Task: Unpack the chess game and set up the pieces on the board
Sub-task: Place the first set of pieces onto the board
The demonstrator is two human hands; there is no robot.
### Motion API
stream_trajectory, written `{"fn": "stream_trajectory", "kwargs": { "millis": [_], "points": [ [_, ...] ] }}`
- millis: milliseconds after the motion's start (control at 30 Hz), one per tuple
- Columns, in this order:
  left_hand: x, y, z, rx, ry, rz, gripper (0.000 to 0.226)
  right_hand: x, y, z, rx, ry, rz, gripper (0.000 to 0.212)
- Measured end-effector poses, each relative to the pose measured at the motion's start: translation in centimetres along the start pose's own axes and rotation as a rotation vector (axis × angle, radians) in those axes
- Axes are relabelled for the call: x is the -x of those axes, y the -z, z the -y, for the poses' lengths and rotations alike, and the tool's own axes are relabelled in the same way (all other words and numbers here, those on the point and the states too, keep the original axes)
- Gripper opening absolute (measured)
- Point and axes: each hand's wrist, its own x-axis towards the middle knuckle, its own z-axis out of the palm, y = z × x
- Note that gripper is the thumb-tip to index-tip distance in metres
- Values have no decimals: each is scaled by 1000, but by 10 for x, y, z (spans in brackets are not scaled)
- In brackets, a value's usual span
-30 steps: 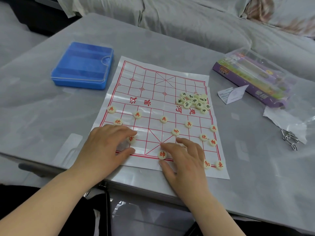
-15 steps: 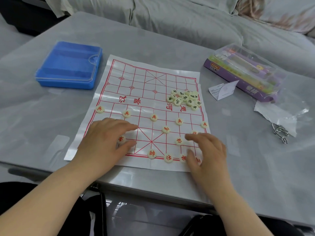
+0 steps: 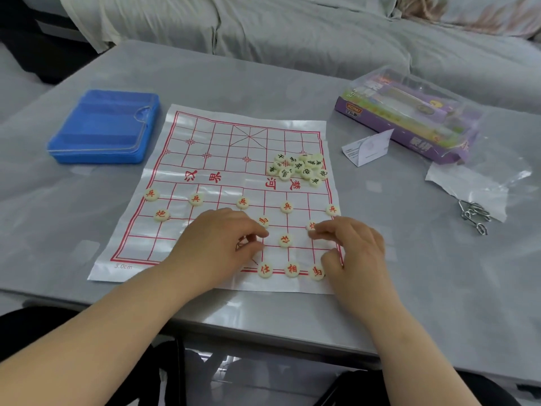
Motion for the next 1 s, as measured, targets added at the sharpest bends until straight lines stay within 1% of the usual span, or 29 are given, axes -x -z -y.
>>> {"fn": "stream_trajectory", "kwargs": {
  "millis": [67, 133, 233, 333, 433, 600, 667, 833, 933, 1000],
  "points": [
    [-13, -2, -10, -73, -20, 59, 33, 1, 1, 0, 5, 13, 22, 49],
    [-23, -4, -18, -139, -32, 84, 36, 0, 3, -1, -5, 15, 22, 46],
    [-35, -9, -25, -240, -39, 106, 38, -2, 11, -7, -33, -43, 3, 31],
    [-41, -13, -30, -324, -62, 98, 39, -4, 17, -12, -50, -94, -9, 33],
    [-42, -15, -31, -340, -86, 80, 37, -5, 23, -12, -66, -154, -6, 33],
    [-38, -10, -30, -259, -97, 65, 31, -8, 28, -12, -110, -213, 13, 30],
    [-35, -2, -28, -181, -86, 36, 29, -9, 28, -12, -114, -230, 23, 29],
    [-12, 16, -10, 51, 12, -21, 25, -10, 26, -13, -114, -254, 33, 28],
    [9, 22, 4, 156, 72, -27, 29, -12, 23, -12, -95, -262, 51, 28],
    [22, 26, 12, 201, 116, -43, 35, -15, 20, -12, -64, -249, 59, 27]
  ]
}}
